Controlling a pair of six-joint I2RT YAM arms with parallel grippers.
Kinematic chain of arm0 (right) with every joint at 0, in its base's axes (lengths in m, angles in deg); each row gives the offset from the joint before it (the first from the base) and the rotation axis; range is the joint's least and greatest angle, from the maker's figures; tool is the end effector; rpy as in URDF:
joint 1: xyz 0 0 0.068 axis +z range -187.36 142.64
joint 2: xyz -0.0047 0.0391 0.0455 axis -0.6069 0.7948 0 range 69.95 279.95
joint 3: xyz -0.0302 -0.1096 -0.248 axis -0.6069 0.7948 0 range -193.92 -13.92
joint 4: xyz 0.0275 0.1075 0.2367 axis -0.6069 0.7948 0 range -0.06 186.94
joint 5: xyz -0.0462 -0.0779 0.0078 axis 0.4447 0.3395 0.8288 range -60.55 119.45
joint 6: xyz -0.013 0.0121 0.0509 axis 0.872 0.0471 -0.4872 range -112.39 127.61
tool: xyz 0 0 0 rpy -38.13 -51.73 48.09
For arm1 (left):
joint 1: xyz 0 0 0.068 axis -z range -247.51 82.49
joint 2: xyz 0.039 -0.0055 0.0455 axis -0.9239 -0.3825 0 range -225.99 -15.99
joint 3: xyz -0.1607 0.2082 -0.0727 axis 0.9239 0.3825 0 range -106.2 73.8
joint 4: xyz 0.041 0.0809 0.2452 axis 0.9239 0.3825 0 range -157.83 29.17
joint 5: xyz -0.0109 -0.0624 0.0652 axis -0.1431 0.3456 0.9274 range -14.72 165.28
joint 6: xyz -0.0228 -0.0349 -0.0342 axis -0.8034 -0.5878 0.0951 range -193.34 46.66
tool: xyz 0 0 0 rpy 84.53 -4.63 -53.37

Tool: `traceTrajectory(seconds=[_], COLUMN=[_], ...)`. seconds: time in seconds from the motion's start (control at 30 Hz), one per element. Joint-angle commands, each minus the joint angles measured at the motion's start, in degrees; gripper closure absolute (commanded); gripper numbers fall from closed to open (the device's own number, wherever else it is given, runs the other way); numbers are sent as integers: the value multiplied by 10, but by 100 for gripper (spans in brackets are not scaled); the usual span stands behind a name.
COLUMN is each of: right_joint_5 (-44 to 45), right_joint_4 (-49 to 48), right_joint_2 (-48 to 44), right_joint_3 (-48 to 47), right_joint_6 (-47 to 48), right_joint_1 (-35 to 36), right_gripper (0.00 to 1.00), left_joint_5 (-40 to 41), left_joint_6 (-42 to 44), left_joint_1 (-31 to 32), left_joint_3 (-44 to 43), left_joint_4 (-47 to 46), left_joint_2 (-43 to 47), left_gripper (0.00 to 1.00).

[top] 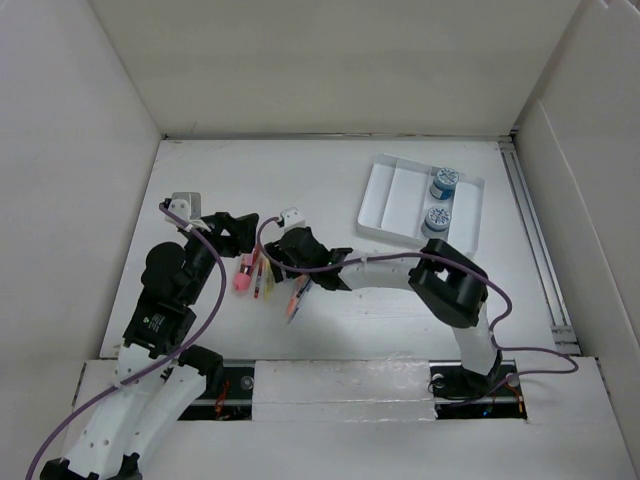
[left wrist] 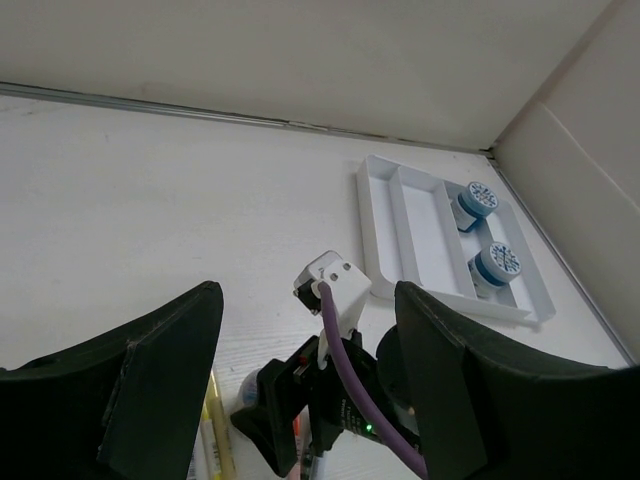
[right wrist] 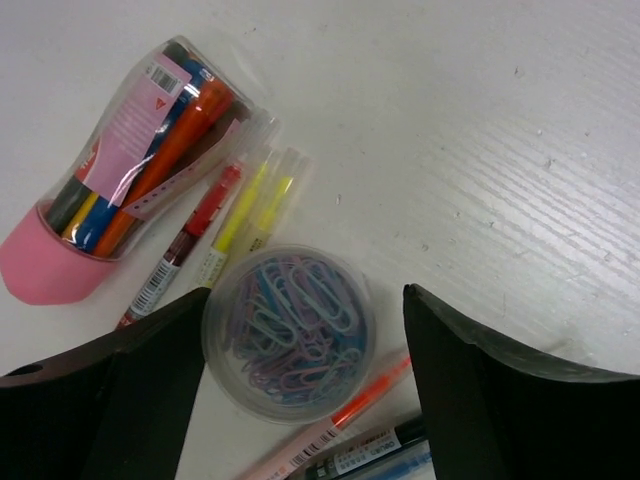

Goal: Organize the desk

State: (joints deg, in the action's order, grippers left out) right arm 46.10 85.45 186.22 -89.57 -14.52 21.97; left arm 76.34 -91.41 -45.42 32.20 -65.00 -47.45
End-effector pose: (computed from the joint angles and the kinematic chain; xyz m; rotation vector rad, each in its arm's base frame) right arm 0.2378 0.3812 0.1726 -0.5486 2.1440 0.4872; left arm 0.1245 -0.0498 0.3674 0.0360 1.4668 -0.5598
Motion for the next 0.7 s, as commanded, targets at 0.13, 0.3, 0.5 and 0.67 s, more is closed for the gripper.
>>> traceTrajectory(seconds=[0.13, 0.3, 0.5, 0.67], right_joint_5=[45, 96, 83, 88], right_joint_4=[-42, -73, -100, -89], right_joint_2=[-47, -97, -186, -237], right_joint_3=[14, 21, 72, 117], right_joint_6=[-45, -49, -103, -162], right_joint_1=[7, 7, -78, -204], right_gripper=[46, 51, 53, 53], left_joint_5=[-20, -25, -27, -33], left_joint_6=[7, 7, 8, 8], left_joint_1=[1, 1, 1, 1], left_joint_3=[-7, -6, -4, -5], left_joint_4=[-24, -25, -25, -24], left_joint_2=[1, 2, 5, 3], left_gripper=[34, 34, 34, 34])
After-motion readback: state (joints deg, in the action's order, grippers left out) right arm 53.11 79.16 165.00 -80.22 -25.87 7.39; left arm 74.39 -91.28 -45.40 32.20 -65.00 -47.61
